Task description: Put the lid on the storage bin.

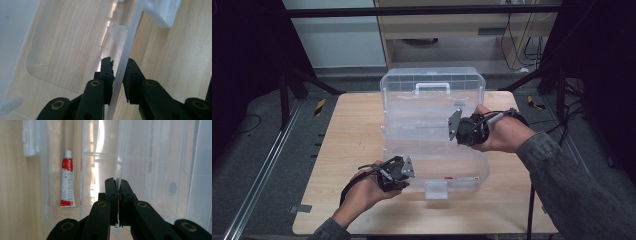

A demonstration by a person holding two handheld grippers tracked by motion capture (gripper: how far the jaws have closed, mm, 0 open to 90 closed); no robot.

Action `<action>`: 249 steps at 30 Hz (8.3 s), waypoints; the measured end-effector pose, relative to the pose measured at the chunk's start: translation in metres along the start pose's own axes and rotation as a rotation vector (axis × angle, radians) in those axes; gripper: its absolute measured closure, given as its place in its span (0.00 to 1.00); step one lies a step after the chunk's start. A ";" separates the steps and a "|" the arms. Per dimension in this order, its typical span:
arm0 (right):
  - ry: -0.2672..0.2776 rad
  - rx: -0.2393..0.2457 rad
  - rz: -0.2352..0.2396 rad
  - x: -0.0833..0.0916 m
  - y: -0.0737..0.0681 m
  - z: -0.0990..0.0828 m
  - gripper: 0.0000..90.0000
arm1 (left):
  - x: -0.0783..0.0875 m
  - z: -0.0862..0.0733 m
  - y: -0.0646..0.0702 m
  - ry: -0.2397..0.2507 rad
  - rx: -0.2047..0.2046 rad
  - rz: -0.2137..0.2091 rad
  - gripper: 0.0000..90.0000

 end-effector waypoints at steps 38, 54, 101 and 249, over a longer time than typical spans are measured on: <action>-0.005 0.019 0.035 0.001 -0.026 -0.010 0.95 | -0.001 0.001 -0.001 0.010 -0.038 0.035 0.85; 0.013 0.013 0.031 0.001 -0.026 -0.012 0.94 | 0.070 0.009 0.022 0.334 0.033 -0.001 0.72; 0.031 0.009 0.026 0.001 -0.034 -0.014 0.91 | 0.176 0.036 -0.096 0.516 0.257 0.143 1.00; -0.108 -0.930 -0.287 -0.097 -0.008 -0.198 0.27 | 0.066 -0.102 -0.151 0.357 0.516 0.155 0.99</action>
Point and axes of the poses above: each handheld gripper's, and its own axes: x roughly backward along the jaws, z roughly out of its top, y roughly to its right, the point moved 9 cm from there along -x, roughly forward along the jaws, and after that the axes turned 14 degrees about -z, right-handed, at the moved point
